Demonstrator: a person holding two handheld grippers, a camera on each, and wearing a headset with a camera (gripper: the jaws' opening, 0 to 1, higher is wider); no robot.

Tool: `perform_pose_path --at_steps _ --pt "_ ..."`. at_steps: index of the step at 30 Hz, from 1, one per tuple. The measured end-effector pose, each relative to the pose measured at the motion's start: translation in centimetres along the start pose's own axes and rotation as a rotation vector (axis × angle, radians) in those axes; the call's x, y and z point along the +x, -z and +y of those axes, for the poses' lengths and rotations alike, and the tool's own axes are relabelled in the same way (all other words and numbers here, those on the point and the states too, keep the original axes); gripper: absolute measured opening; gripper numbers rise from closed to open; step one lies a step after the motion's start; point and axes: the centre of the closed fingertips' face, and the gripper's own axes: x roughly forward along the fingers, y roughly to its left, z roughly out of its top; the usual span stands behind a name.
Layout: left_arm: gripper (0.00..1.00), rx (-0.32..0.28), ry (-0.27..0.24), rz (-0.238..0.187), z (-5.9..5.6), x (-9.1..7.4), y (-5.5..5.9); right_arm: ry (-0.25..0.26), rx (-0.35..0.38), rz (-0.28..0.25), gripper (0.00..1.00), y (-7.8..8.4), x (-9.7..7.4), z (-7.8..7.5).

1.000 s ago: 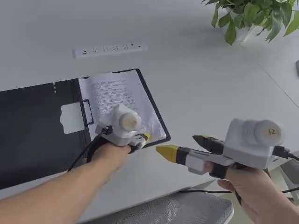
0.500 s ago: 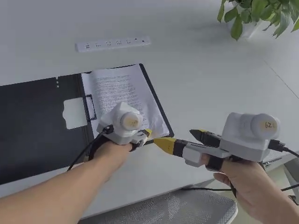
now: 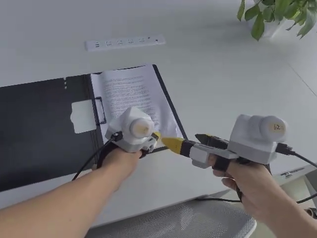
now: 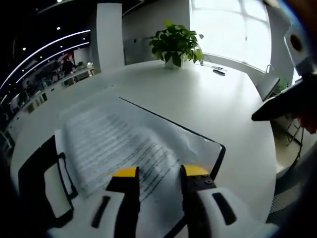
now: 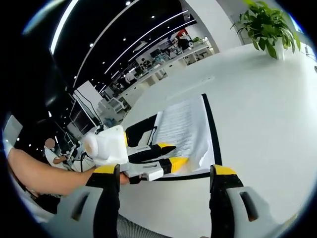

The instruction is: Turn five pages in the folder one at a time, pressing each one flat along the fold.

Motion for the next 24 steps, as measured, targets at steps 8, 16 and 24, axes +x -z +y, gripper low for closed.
perform_pose_path --at_steps 8,16,24 --pt "0.3 -0.011 -0.002 -0.004 0.1 0.0 0.0 0.007 0.04 0.008 0.62 0.3 2.2 -1.4" --pt "0.22 -0.044 -0.024 -0.008 0.8 0.1 0.0 0.028 0.121 0.026 0.52 1.1 4.2 -3.3" --pt "0.22 -0.045 -0.026 -0.011 0.8 0.2 0.0 0.04 0.151 0.027 0.43 1.3 5.4 -4.2"
